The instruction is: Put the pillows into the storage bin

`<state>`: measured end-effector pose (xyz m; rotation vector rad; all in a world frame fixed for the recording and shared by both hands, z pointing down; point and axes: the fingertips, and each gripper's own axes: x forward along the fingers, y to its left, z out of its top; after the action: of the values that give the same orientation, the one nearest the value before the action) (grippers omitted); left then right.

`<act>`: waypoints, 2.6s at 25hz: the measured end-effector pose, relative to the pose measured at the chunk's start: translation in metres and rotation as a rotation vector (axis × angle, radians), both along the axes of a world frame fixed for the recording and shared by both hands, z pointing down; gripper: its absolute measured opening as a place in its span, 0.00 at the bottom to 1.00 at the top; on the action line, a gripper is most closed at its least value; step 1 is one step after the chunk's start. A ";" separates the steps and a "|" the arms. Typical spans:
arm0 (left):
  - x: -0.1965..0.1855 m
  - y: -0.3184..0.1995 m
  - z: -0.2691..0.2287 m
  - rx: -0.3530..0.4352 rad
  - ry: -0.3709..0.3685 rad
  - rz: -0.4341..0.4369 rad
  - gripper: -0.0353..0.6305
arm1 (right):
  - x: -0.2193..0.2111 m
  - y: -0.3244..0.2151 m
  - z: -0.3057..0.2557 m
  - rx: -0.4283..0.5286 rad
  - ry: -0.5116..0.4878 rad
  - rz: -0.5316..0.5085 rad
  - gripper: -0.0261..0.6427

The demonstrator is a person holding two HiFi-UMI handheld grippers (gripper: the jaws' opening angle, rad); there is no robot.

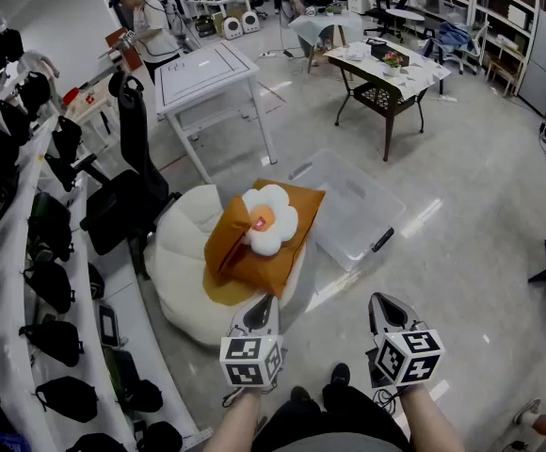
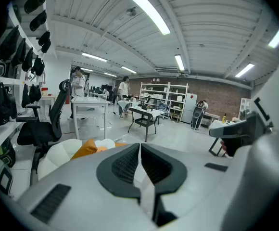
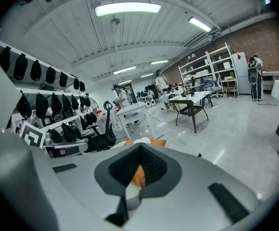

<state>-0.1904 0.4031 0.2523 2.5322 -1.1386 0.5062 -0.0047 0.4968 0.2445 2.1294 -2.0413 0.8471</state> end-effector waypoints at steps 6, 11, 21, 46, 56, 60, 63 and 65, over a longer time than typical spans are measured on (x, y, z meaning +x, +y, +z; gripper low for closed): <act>0.018 0.005 0.004 0.013 -0.029 -0.021 0.09 | 0.017 0.005 0.000 0.004 0.010 -0.009 0.04; 0.030 0.010 0.010 0.015 -0.066 -0.019 0.09 | 0.031 0.010 -0.002 0.024 0.022 -0.007 0.04; 0.033 0.012 0.014 0.010 -0.090 -0.103 0.26 | 0.048 0.013 -0.006 0.058 0.001 -0.054 0.06; 0.048 -0.182 0.071 -0.082 -0.138 -0.165 0.29 | 0.073 -0.164 0.036 -0.062 -0.002 -0.071 0.13; 0.014 -0.288 0.094 -0.138 -0.164 -0.243 0.30 | 0.057 -0.287 0.041 -0.105 0.020 -0.118 0.13; 0.001 -0.315 0.104 -0.160 -0.168 -0.263 0.30 | 0.044 -0.326 0.041 -0.108 0.024 -0.148 0.13; -0.004 -0.326 0.113 -0.182 -0.173 -0.282 0.30 | 0.035 -0.347 0.043 -0.114 0.028 -0.182 0.13; -0.006 -0.330 0.121 -0.203 -0.176 -0.298 0.30 | 0.029 -0.358 0.046 -0.124 0.033 -0.217 0.13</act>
<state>-0.1963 0.0730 0.3731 2.1321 -1.4185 0.7337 0.0247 0.1384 0.2905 1.8074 -2.0943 0.8750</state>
